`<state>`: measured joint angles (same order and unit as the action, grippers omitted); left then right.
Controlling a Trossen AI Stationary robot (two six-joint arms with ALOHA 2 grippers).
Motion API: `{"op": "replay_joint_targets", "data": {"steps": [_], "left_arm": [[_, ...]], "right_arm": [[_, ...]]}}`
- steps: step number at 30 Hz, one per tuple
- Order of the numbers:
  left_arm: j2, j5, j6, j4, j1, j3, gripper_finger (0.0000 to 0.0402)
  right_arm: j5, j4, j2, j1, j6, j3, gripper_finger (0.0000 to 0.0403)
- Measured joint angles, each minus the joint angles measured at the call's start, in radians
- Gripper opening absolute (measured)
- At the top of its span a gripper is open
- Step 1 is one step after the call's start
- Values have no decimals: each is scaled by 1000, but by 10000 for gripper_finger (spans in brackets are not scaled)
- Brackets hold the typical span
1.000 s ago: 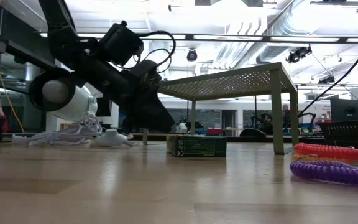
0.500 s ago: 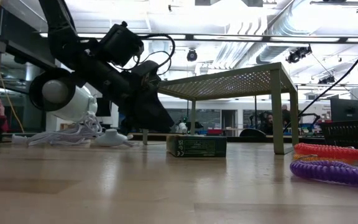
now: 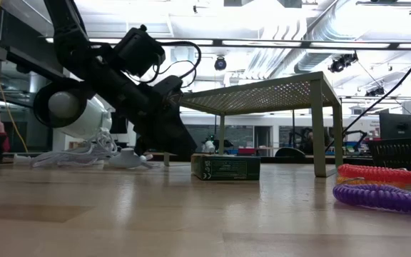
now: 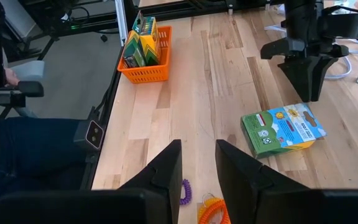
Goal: Pick & Place Office Desk Supplies
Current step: Put the crayon box into the orange bin
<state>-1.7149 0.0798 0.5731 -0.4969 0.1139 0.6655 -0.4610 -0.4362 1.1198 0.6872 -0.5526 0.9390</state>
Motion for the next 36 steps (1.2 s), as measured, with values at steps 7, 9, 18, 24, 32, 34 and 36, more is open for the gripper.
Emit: {"op": "replay_joint_targets", "data": {"steps": [7, 9, 18, 24, 32, 34, 36], "left_arm": [[0, -31, 26, 2, -15, 0, 107], [0, -12, 29, -2, -15, 0, 107], [-8, 14, 42, -21, -15, 18, 107], [-71, 90, 37, -16, 5, 65, 107], [-71, 130, 30, -1, 32, 66, 107], [-71, 141, 21, 8, 41, 66, 107], [-71, 154, 18, 10, 45, 66, 107]], "right_arm": [[0, 0, 0, 0, 0, 0, 86], [0, 0, 0, 0, 0, 0, 86], [0, 0, 0, 0, 0, 0, 86], [0, 1, 0, 0, 0, 0, 86], [0, 5, 0, 0, 0, 0, 86], [0, 6, 0, 0, 0, 0, 86], [0, 6, 0, 0, 0, 0, 86]]}}
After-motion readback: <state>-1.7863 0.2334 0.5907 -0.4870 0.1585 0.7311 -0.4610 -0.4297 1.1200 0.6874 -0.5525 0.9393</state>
